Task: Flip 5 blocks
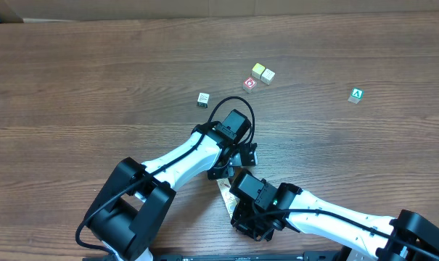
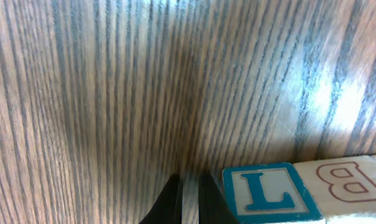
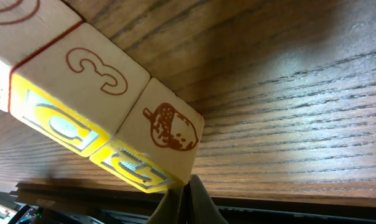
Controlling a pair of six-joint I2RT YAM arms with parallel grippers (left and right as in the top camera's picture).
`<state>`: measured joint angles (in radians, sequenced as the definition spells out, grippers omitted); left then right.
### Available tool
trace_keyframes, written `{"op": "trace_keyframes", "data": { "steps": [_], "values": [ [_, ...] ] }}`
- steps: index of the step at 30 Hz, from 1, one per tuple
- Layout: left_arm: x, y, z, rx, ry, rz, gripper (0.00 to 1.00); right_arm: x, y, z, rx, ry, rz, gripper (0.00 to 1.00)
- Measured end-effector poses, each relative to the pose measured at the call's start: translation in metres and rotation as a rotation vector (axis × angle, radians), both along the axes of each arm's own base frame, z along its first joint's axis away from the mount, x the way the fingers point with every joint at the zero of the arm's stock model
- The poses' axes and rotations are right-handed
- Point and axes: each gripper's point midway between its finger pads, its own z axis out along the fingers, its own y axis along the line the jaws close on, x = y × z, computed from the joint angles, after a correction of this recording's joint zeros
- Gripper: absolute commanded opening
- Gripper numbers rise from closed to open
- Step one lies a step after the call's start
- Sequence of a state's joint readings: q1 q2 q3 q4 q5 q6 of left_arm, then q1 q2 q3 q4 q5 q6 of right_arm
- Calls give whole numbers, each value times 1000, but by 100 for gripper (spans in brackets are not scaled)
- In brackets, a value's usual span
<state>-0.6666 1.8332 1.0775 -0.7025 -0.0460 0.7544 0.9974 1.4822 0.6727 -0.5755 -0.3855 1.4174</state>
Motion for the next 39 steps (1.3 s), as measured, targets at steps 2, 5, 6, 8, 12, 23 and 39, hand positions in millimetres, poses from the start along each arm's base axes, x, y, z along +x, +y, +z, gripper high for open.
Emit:
{"op": "trace_keyframes", "data": {
  "steps": [2,5,6,8,12,23,39],
  "values": [
    [0,0,0,-2,0,5,4,0,0,0,0,-1,0,4],
    [0,0,0,-3,0,15,4,0,0,0,0,-1,0,4],
    [0,0,0,-3,0,16,4,0,0,0,0,-1,-1,4],
    [0,0,0,-4,0,22,4,0,0,0,2,-2,0,4],
    [0,0,0,-6,1,44,4,1,0,0,1,-4,-1,4],
    [1,-1,0,-12,0,79,4,2,-2,-1,-10,-11,-3,4],
    [1,-1,0,-14,-1,94,4,3,-1,-1,-17,-6,-35,4]
  ]
}}
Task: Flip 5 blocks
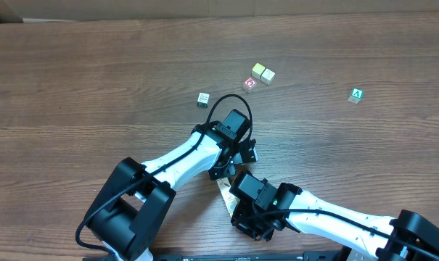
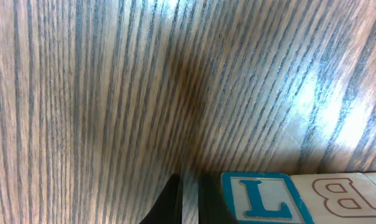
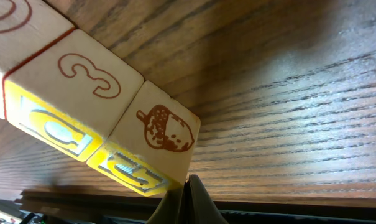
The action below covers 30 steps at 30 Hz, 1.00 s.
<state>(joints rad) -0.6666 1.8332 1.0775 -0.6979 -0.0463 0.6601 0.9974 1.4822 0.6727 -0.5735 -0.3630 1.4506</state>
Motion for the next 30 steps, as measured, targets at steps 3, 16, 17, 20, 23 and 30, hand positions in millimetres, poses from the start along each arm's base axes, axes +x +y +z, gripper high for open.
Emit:
{"op": "trace_keyframes", "data": {
  "steps": [3,16,17,20,23,30],
  "values": [
    [0,0,0,0,-1,0,4,0,1,0,0,5,-16,4],
    [0,0,0,3,-2,1,4,-3,4,-1,-26,22,-93,4],
    [0,0,0,3,-2,1,4,-3,4,-1,-29,22,-101,4],
    [0,0,0,2,-1,1,4,-4,4,-2,-42,21,-122,4],
    [0,0,0,2,0,4,4,-4,4,-2,-49,19,-139,4],
    [0,0,0,2,-1,4,4,-4,4,-2,-55,26,-167,4]
  ]
}}
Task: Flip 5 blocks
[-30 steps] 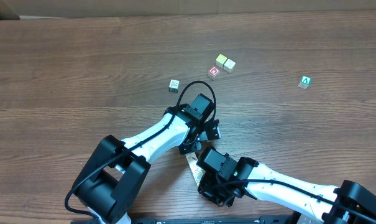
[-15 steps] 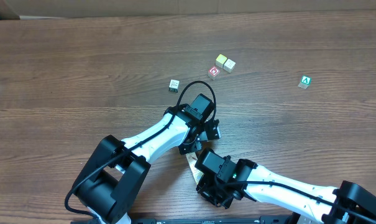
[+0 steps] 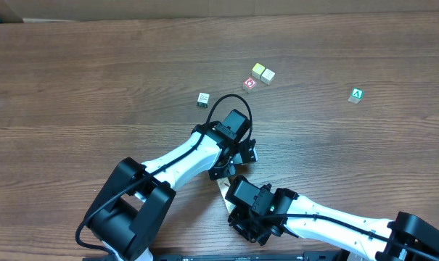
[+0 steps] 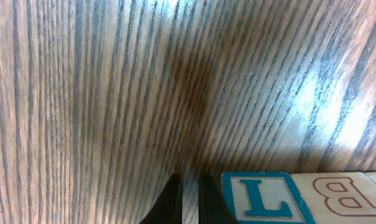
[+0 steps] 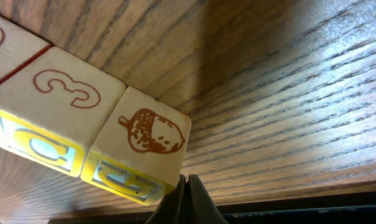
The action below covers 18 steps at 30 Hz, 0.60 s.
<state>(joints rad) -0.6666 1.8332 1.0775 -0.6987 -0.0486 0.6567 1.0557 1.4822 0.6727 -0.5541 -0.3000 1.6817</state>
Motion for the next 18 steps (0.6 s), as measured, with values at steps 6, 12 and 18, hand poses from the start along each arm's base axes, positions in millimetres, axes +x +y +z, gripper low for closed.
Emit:
{"op": "trace_keyframes", "data": {
  "steps": [6,12,18],
  "values": [
    [0,0,0,0,0,0,4,0,0,0,0,1,-1,4],
    [0,-1,0,-3,0,0,4,-2,2,0,-1,-6,5,4],
    [0,-1,0,-5,-1,0,4,-2,1,-1,-5,-12,3,4]
  ]
}}
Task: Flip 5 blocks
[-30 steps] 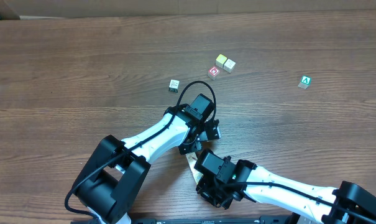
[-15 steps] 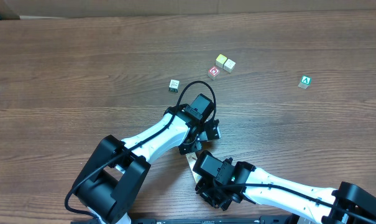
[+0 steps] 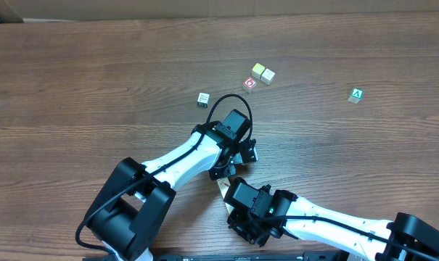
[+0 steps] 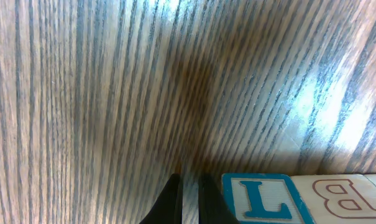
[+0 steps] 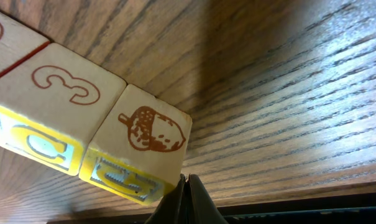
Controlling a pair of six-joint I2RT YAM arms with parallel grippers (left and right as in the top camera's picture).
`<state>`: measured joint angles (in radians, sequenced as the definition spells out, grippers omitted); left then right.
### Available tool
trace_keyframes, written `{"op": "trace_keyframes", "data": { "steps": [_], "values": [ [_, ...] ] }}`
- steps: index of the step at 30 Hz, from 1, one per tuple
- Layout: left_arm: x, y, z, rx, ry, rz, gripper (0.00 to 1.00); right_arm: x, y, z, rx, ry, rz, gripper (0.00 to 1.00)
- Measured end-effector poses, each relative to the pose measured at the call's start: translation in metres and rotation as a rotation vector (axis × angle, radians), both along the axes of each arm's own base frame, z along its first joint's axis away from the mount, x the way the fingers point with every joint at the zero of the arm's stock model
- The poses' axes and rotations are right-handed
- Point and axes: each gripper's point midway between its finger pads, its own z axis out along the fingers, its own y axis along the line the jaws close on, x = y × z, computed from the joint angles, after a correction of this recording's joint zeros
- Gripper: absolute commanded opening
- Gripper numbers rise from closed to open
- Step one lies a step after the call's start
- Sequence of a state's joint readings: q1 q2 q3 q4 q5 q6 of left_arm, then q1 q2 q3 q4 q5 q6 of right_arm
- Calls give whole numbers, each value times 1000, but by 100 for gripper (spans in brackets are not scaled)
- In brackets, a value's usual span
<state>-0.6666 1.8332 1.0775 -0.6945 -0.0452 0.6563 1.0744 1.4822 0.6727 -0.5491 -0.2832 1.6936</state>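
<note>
A short row of wooden blocks (image 3: 223, 186) lies near the table's front edge, between my two grippers. In the left wrist view its end is a blue L block (image 4: 262, 199) with a red B block (image 4: 349, 194) beside it. My left gripper (image 4: 189, 198) is shut and empty, just left of the L block. In the right wrist view an acorn block (image 5: 147, 140) with a yellow side adjoins a 3 block (image 5: 57, 102). My right gripper (image 5: 186, 199) is shut, its tips at the acorn block's lower corner.
Loose blocks lie farther back: a small white one (image 3: 202, 98), a red-marked one (image 3: 250, 84), a yellow and cream pair (image 3: 263, 72) and a green A block (image 3: 356, 95). The table's front edge (image 5: 268, 202) runs right behind my right gripper.
Almost nothing differs. My right gripper has shifted a hair at the acorn block's corner. The left gripper and the L block stand as before.
Both grippers were shut at opposite ends of the block row from the oldest moment. The left gripper then edged slightly along the L block. In the right wrist view the acorn and 3 blocks have drifted left and turned a little. The far loose blocks stayed put.
</note>
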Motion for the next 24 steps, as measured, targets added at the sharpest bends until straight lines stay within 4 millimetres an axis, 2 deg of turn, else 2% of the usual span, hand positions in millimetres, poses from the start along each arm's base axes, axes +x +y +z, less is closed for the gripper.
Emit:
{"op": "trace_keyframes", "data": {
  "steps": [24],
  "values": [
    [0,-1,0,-5,-1,-2,4,1,2,1,6,1,-22,4]
  ]
}}
